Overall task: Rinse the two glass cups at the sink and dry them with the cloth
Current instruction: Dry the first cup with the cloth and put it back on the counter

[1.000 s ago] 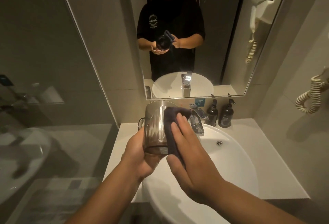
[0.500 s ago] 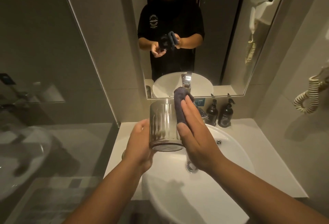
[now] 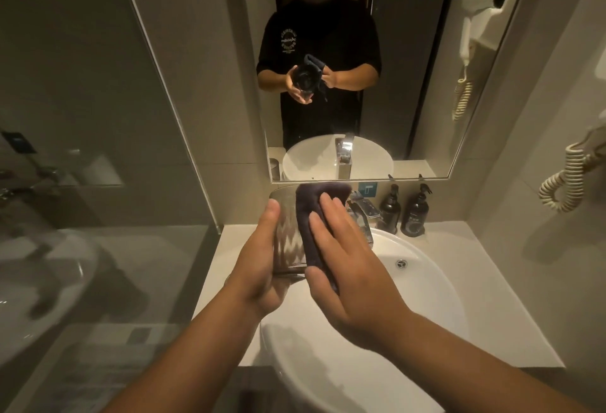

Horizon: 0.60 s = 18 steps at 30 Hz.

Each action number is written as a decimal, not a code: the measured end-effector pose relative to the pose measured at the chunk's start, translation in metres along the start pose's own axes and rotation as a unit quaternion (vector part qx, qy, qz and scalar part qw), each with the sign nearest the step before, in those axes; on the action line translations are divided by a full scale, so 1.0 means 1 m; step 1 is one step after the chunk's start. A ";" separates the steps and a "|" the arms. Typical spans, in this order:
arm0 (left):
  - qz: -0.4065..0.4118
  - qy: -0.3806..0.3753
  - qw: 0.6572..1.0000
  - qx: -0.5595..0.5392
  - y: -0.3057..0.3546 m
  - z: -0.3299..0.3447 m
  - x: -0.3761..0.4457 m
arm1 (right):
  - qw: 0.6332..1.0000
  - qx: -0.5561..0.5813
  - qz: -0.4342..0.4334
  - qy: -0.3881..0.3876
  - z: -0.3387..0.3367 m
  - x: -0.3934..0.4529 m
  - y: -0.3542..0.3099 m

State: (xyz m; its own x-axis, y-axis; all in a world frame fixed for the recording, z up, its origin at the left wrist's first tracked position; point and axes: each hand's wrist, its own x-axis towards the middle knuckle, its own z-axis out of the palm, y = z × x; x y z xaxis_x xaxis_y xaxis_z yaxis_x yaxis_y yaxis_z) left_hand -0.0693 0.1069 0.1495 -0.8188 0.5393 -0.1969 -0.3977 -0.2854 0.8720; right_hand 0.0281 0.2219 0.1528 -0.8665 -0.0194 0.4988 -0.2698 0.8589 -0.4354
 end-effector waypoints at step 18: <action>-0.045 -0.059 0.995 -0.067 -0.008 -0.007 0.004 | 0.984 0.150 0.092 0.012 -0.011 0.025 0.021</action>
State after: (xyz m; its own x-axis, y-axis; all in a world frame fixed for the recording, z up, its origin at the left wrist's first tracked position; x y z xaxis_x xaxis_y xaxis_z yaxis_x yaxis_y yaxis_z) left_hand -0.0722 0.1064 0.1384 -0.7265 0.6540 -0.2108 -0.5251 -0.3304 0.7843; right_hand 0.0051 0.2451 0.1645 -0.9034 0.1378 0.4061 -0.2237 0.6563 -0.7205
